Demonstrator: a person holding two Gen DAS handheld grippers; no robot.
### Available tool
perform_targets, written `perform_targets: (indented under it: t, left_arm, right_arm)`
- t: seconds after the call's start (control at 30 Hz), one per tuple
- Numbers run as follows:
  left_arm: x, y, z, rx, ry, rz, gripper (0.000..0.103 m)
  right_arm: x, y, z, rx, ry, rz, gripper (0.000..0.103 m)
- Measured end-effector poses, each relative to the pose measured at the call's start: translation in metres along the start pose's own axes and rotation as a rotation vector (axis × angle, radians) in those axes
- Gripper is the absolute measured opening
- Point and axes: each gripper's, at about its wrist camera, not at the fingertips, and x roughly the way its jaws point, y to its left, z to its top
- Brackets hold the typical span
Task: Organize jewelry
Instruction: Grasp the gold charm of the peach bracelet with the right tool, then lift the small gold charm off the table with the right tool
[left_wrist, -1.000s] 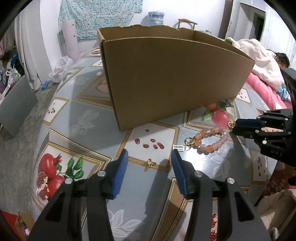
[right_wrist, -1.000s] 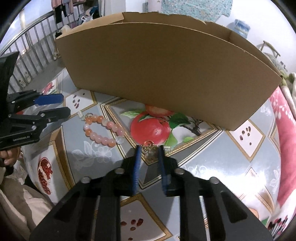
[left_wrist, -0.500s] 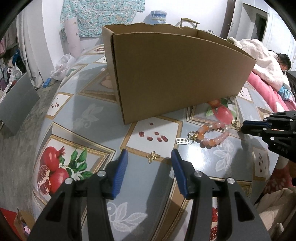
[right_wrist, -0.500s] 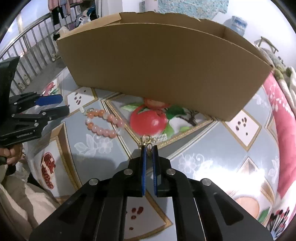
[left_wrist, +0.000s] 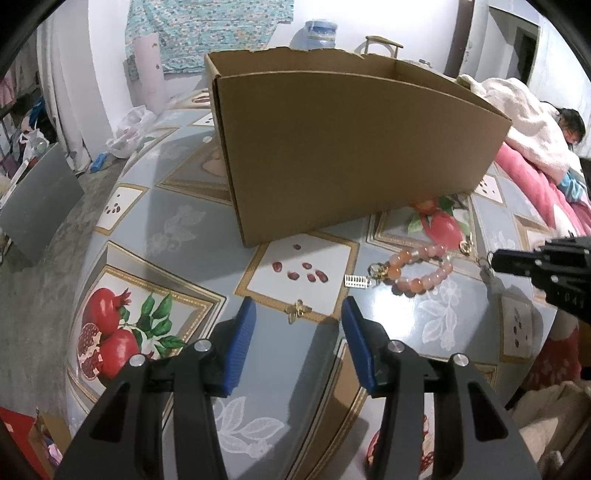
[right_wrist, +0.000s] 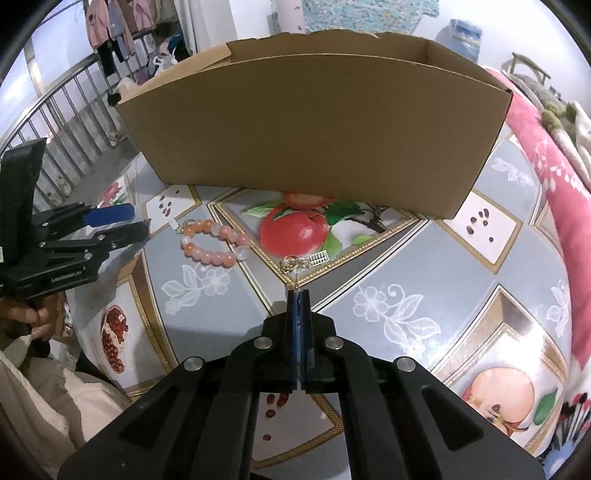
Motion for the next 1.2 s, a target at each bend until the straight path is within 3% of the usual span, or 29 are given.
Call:
perform_targets:
  t: [0.17, 0.3, 0.43, 0.63, 0.87, 1.2]
  left_arm:
    - [0.002, -0.001, 0.007, -0.001, 0.002, 0.005, 0.037]
    - [0.007, -0.002, 0.009, 0.003, 0.057, 0.043, 0.026]
    - [0.010, -0.002, 0.013, -0.033, 0.087, 0.023, 0.026]
    - [0.013, -0.011, 0.015, -0.005, 0.109, 0.070, 0.026]
    - [0.015, -0.017, 0.018, 0.013, 0.126, 0.081, 0.015]
    - [0.017, -0.018, 0.020, 0.028, 0.114, 0.090, 0.012]
  right_arm:
    - [0.000, -0.010, -0.001, 0.024, -0.001, 0.031, 0.000]
    - [0.000, -0.016, -0.001, 0.032, -0.004, 0.044, 0.000]
    - [0.002, -0.023, -0.001, 0.042, 0.005, 0.047, 0.000]
    - [0.002, -0.027, -0.002, 0.044, -0.003, 0.069, 0.000]
    - [0.003, -0.033, -0.002, 0.052, -0.011, 0.092, 0.000]
    - [0.002, -0.037, -0.004, 0.063, -0.018, 0.106, 0.000]
